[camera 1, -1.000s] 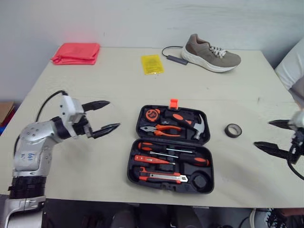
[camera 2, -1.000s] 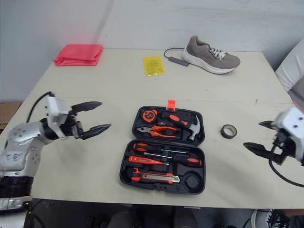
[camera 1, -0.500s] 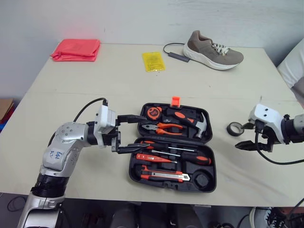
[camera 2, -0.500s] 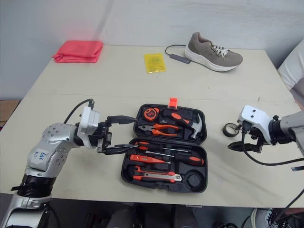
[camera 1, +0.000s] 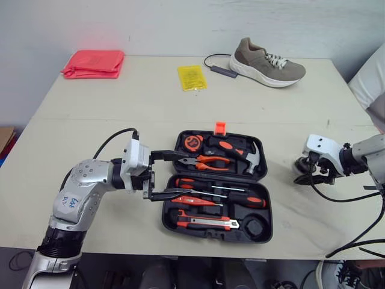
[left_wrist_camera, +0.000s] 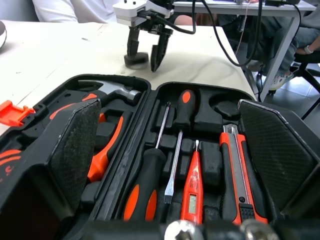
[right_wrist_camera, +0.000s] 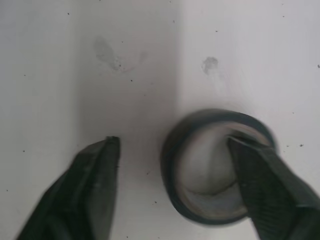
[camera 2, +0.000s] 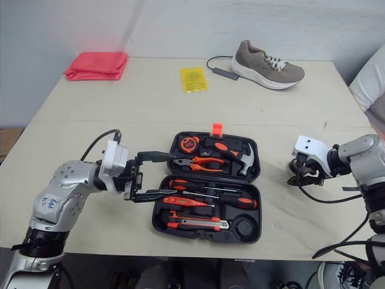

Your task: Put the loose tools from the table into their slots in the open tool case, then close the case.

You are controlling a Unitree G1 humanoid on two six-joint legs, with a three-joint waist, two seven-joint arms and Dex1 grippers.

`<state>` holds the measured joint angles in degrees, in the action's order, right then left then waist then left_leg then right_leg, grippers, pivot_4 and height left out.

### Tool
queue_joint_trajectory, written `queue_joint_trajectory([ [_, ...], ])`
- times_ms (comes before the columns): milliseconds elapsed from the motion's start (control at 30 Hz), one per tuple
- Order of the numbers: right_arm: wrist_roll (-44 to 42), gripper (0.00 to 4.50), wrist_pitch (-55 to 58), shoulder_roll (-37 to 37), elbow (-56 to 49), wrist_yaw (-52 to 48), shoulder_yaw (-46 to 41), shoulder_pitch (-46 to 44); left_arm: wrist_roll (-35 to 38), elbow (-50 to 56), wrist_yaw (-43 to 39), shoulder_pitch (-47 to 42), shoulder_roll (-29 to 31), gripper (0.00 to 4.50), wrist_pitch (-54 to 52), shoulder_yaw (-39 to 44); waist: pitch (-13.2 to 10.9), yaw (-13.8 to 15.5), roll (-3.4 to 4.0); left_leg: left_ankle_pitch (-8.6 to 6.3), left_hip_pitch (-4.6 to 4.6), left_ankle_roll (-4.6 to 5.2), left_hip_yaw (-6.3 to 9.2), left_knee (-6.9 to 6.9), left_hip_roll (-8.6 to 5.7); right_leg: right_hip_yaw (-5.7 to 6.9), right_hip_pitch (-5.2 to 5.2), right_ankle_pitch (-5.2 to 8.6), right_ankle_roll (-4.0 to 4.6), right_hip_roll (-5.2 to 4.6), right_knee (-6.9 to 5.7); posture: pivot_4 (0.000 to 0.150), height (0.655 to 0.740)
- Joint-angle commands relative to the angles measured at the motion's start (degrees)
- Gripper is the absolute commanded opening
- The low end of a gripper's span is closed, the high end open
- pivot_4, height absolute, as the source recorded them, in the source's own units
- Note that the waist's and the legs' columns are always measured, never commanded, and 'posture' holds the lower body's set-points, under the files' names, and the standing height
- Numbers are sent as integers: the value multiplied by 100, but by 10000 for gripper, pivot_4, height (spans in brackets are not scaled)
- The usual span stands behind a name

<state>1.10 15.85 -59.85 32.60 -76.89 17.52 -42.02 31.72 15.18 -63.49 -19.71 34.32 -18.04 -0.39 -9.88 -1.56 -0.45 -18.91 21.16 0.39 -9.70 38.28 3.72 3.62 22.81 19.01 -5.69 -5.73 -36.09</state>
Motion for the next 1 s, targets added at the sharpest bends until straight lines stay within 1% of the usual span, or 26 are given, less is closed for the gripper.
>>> queue_joint_trajectory([
  [33,137,15929,-266,14,149,-78,-118,-95,108,210,19,13,50,45000,-5,102,0,-1,0,0,0,0,0,1,0,0,0,0,0,0,-1,1500,7400],
  [67,145,11338,-320,19,142,-96,-128,-103,112,220,15,12,52,45000,-13,99,0,-2,0,0,0,0,0,2,0,-1,0,0,0,0,-1,1500,7400],
  [133,122,293,-365,-27,16,-183,-168,-79,118,250,0,14,56,45000,-17,87,0,-1,0,0,0,0,-1,5,0,-2,0,0,0,0,-4,1500,7400],
  [233,62,293,-407,-144,-270,-325,-260,6,124,263,-57,6,59,45000,8,65,0,-1,0,0,0,0,0,5,0,-2,0,0,0,0,-7,1500,7400],
  [333,-249,293,-487,-377,-1030,-638,-498,309,157,295,-178,-1,70,45000,43,44,-1,9,2,0,1,0,0,4,0,-1,1,0,0,0,-7,1500,7400],
  [433,-1038,293,-27,-543,-2487,-1041,-944,836,105,294,-313,-17,102,45000,198,61,-3,12,4,0,1,0,2,4,0,-1,0,0,0,-1,-6,1500,7400],
  [533,-1751,293,428,-588,-4120,-1013,-1338,1551,108,269,-415,-38,102,45000,359,124,-3,7,4,-1,0,-2,5,5,4,0,0,0,0,2,-10,1500,7400],
  [700,-2474,293,1103,-823,-6035,-865,-1667,2502,141,354,-634,156,219,45000,443,140,-3,17,4,-2,1,-4,9,3,0,-1,0,1,1,-3,-9,1500,7400],
  [767,-2690,293,1404,-788,-6550,-666,-1606,2652,149,317,-746,230,263,45000,491,117,-2,15,2,-3,-1,-3,10,5,0,-2,-3,1,1,-4,-9,1500,7400],
  [833,-2581,293,1566,-645,-6871,-345,-1332,2720,144,309,-769,262,287,45000,452,77,0,13,-2,-3,-1,-3,15,8,1,-3,-5,1,1,-6,-9,1500,7400],
  [1000,-2306,293,1728,-671,-7117,-112,-846,2786,165,388,-872,319,327,45000,377,22,0,16,-2,-4,2,-2,23,12,-2,-11,-8,2,4,-9,-9,1500,7400],
])
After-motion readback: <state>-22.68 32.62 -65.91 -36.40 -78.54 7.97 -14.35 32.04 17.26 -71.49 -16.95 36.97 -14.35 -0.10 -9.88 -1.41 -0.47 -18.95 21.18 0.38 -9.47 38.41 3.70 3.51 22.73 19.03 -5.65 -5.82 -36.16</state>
